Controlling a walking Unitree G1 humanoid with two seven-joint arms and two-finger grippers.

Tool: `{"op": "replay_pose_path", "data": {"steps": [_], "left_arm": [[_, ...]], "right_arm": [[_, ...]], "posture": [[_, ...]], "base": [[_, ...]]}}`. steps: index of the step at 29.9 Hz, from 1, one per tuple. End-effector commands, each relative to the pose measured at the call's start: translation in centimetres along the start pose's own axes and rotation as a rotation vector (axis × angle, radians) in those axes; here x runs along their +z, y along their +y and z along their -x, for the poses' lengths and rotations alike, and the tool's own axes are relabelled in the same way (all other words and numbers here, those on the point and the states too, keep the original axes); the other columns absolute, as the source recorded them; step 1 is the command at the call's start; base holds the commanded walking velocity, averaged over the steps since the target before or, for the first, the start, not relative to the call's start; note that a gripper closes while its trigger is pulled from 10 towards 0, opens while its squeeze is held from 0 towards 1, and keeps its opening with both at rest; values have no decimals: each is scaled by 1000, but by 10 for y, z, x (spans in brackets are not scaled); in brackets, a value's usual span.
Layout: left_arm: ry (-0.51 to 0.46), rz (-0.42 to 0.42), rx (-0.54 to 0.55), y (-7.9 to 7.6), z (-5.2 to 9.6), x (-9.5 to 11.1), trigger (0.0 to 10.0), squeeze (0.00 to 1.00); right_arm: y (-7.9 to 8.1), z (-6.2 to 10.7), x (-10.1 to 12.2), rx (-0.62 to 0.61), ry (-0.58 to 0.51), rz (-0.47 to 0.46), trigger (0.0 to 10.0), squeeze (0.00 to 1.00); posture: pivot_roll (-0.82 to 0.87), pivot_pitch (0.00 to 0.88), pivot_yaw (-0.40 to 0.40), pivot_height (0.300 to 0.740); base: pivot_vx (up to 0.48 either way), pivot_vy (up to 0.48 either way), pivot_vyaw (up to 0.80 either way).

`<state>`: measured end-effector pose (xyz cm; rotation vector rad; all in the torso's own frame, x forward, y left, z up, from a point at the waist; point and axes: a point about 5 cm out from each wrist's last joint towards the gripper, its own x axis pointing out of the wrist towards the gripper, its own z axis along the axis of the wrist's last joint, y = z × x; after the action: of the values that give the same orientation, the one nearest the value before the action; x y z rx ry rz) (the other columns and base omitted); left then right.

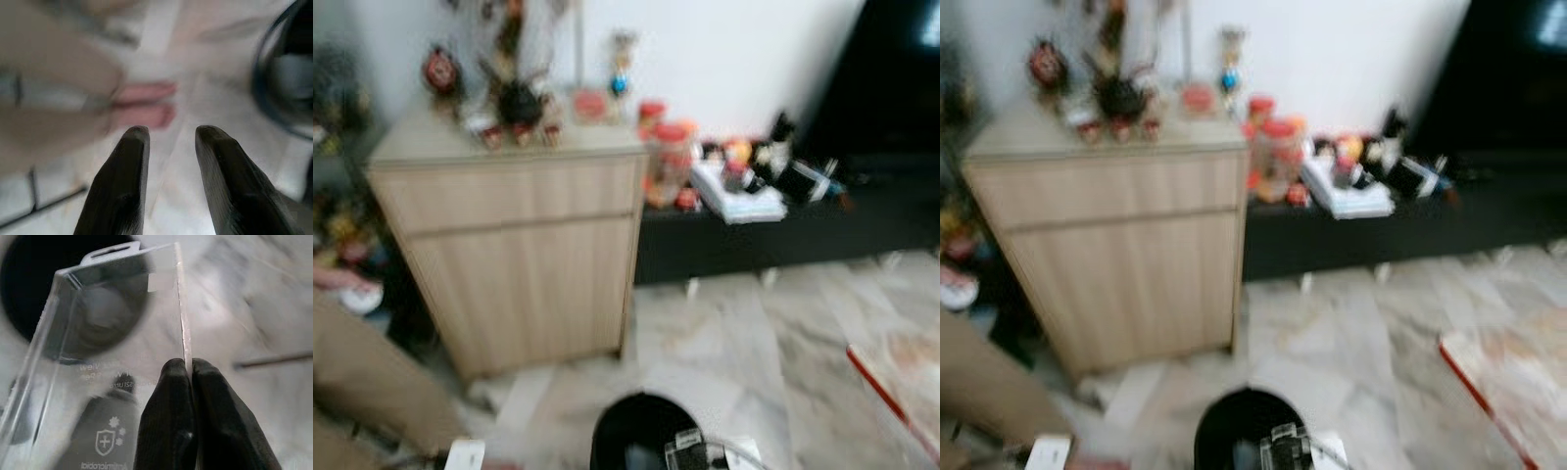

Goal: Picking trash to rubbish bin

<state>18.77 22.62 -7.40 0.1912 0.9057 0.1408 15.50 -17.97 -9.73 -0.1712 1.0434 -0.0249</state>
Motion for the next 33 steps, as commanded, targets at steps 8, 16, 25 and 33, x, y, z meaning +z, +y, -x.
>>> {"op": "replay_pose_path", "data": {"steps": [8, 16, 25, 33], "left_arm": [[18, -2, -22, -6, 1, -6, 10000, 0], [-6, -20, -28, -6, 0, 0, 10000, 0], [-226, -168, -235, -47, -3, 67, 10000, 0], [-336, -219, -530, -97, 9, 105, 10000, 0]], "right_arm": [[-1, -1, 4, 0, -10, -5, 10000, 0], [3, -2, 15, 26, -44, 7, 10000, 0], [13, -4, 67, 100, -175, 106, 10000, 0], [45, 2, 117, 220, -297, 208, 10000, 0]], "posture": [[129, 6, -85, 740], [135, 17, -88, 740], [142, 19, -93, 740], [143, 13, -96, 740]], "base": [[30, 0, 0], [0, 0, 0], [0, 0, 0], [0, 0, 0]]}}
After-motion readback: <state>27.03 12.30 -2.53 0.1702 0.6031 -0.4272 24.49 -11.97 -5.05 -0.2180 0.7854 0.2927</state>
